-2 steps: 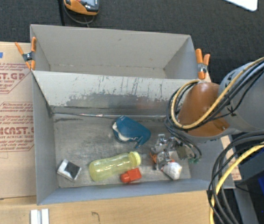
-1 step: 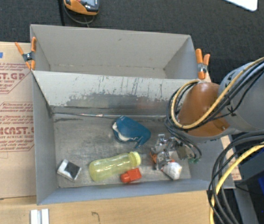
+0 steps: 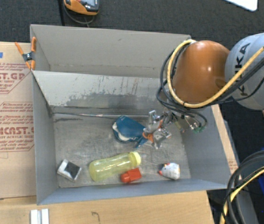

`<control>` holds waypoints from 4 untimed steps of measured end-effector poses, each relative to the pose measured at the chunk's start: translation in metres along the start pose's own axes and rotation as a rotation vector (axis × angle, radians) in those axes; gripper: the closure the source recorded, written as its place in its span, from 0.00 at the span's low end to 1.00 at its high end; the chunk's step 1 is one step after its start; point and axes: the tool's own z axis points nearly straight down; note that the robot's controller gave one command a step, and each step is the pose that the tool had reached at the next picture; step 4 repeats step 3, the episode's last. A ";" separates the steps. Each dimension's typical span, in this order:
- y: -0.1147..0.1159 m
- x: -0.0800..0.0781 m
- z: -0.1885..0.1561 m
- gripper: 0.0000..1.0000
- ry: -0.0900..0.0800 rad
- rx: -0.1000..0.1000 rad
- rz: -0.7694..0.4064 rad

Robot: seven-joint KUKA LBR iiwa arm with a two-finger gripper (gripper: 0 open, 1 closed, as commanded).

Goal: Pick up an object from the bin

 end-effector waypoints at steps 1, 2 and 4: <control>0.000 0.001 0.001 1.00 0.002 -0.001 0.001; 0.011 -0.004 -0.130 1.00 0.003 -0.001 -0.087; 0.011 -0.004 -0.130 1.00 0.003 -0.001 -0.087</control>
Offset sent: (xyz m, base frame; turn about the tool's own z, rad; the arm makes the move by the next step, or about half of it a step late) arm -0.0021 0.0103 0.1299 -0.0864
